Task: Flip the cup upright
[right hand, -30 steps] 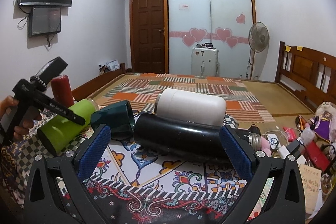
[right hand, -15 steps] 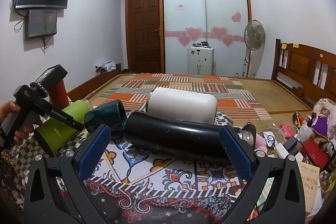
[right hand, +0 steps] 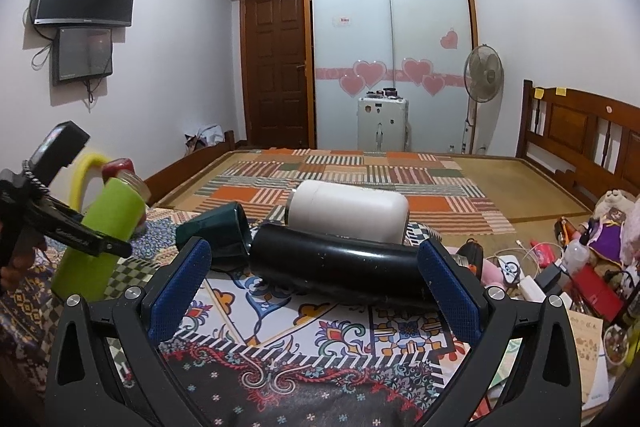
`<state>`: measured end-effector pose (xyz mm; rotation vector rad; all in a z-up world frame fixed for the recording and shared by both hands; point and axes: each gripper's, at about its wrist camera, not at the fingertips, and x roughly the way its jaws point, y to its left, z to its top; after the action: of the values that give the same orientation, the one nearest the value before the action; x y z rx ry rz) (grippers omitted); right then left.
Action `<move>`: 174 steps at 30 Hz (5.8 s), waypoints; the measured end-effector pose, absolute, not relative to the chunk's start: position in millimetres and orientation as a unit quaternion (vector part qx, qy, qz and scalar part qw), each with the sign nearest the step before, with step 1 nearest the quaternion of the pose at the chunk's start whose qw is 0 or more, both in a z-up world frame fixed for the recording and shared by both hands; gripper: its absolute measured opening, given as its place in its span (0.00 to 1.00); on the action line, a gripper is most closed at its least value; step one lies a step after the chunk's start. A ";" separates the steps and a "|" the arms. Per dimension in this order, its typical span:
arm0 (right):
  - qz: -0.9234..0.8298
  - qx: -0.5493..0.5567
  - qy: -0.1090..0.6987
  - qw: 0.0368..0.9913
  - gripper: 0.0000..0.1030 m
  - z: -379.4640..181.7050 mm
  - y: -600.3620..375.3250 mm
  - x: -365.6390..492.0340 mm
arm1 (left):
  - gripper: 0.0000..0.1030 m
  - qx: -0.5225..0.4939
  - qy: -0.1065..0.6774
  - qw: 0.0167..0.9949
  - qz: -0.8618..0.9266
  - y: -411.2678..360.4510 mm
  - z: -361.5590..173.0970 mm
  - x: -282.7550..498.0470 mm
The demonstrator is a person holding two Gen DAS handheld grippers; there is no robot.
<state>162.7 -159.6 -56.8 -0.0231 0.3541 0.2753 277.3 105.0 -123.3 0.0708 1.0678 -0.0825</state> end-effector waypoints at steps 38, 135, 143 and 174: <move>0.114 -0.006 0.155 0.981 1.00 -48.2 -189.6 145.2 | 0.62 0.060 0.506 0.845 -0.166 -34.0 -118.4 272.9; 0.321 -0.086 0.534 0.777 0.61 -118.5 -32.3 233.4 | 0.62 -0.004 0.385 0.918 -0.092 98.4 -131.9 173.9; 0.321 -0.062 0.447 0.833 0.60 -70.6 -61.6 209.2 | 0.66 0.004 0.344 0.937 -0.066 88.3 -110.8 168.6; 0.308 -0.071 0.347 0.883 0.59 -51.5 -73.7 194.0 | 0.93 0.020 0.275 0.961 -0.023 67.0 -101.5 162.2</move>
<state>194.0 -73.7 -51.5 -0.1485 0.7233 0.6403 162.2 67.0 -101.5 0.0409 0.5580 -0.0456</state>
